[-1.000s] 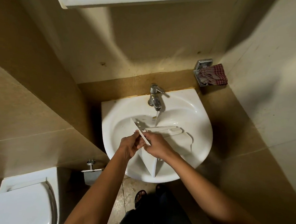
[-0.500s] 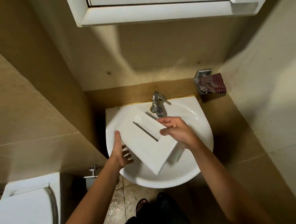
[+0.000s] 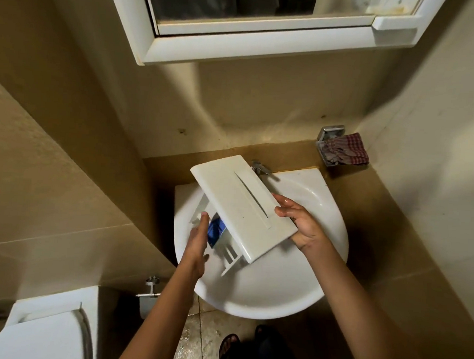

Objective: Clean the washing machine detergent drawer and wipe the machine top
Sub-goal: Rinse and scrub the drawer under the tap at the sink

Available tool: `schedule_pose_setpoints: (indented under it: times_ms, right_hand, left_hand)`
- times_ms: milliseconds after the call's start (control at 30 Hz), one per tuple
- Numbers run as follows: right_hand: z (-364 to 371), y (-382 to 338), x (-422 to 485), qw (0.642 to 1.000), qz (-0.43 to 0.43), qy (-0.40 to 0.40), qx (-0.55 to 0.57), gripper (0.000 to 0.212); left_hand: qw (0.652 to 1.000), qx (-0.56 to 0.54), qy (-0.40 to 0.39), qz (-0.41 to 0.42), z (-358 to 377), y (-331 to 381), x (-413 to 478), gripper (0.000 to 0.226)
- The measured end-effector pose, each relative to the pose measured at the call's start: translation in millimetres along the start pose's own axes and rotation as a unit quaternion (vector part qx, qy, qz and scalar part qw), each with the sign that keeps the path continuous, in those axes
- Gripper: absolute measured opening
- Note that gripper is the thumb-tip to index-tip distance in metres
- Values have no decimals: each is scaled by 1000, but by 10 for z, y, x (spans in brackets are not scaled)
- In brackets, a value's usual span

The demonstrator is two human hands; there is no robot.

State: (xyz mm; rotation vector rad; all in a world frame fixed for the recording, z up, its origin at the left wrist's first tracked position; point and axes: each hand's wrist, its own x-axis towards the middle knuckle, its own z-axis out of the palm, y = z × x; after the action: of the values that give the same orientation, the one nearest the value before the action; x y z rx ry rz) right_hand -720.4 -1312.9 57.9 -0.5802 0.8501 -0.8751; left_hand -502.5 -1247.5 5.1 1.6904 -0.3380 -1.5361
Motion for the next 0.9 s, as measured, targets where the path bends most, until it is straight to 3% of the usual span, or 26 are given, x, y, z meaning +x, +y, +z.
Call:
schedule_pose_setpoints:
  times_ms: [67, 133, 267, 300, 400, 467, 500, 633, 800, 900]
  right_hand:
    - [8, 3, 27, 999, 4, -35, 16, 53]
    - [-16, 23, 74, 998, 12, -44, 41, 63]
    - [4, 57, 131, 994, 27, -24, 107, 70]
    - [22, 61, 132, 993, 33, -18, 108, 68]
    - [81, 48, 117, 992, 59, 47, 103, 26]
    - [73, 52, 133, 989, 81, 66, 102, 49]
    - [98, 41, 114, 988, 89, 67, 106, 50]
    - [191, -50, 36, 984, 118, 80, 103, 24]
    - [251, -151, -77, 984, 147, 66, 77, 20]
    - [232, -215, -124, 982, 167, 54, 62, 19]
  left_hand:
    - [995, 63, 35, 69, -32, -25, 13, 67]
    - [982, 114, 65, 135, -77, -24, 31, 75]
    - [954, 221, 47, 196, -181, -43, 131, 80]
    - [952, 233, 52, 191, -193, -34, 130, 83]
    - [937, 274, 61, 207, -189, 9, 29, 89]
    - [918, 311, 80, 232, -176, 32, -51, 95]
    - [913, 318, 81, 242, -172, 44, -83, 97]
    - [897, 344, 66, 269, -104, 101, -136, 76]
    - [889, 367, 80, 261, 2, 111, -208, 42]
    - [886, 372, 93, 262, 11, 64, -297, 35]
